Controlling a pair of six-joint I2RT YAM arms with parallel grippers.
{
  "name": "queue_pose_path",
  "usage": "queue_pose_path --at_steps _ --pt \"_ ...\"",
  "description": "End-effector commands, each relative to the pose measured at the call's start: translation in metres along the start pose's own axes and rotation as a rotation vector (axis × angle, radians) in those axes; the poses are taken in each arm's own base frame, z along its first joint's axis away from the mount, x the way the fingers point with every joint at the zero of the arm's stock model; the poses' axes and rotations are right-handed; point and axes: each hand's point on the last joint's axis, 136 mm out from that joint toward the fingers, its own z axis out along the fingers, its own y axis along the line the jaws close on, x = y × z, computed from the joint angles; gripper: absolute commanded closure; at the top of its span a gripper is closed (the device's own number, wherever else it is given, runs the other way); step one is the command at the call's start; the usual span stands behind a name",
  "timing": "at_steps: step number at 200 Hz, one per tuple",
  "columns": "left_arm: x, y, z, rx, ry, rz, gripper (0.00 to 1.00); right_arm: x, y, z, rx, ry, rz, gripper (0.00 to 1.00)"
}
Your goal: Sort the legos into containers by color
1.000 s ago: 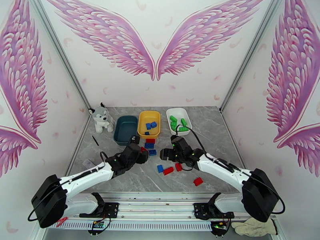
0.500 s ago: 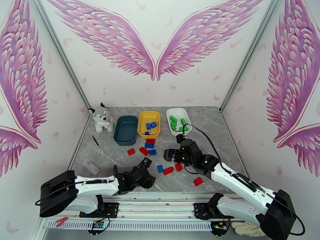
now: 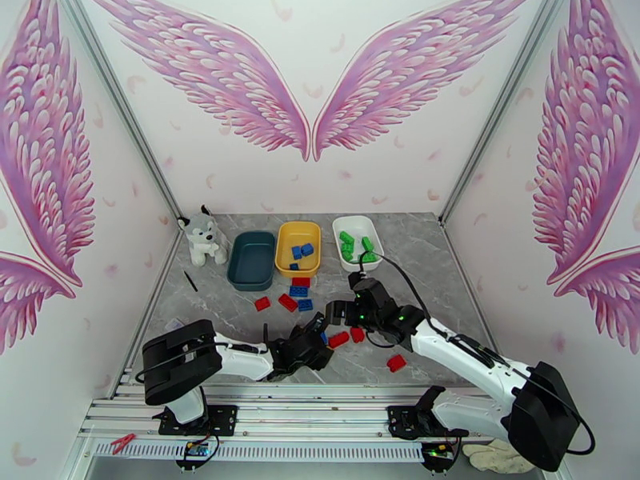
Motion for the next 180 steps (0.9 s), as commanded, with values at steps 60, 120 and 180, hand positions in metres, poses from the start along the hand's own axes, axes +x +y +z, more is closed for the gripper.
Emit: queue_pose_path --at_steps 60,120,180 --pt "0.029 0.018 0.031 -0.048 0.124 0.081 0.28 -0.009 -0.019 -0.012 0.017 -0.041 0.044 0.03" --pt "0.036 0.002 0.021 0.065 0.122 0.073 0.38 -0.010 -0.023 -0.010 -0.004 -0.027 0.076 0.03" --pt "0.043 -0.012 0.013 0.108 0.134 0.085 0.39 -0.009 -0.022 -0.007 -0.017 -0.013 0.083 0.03"
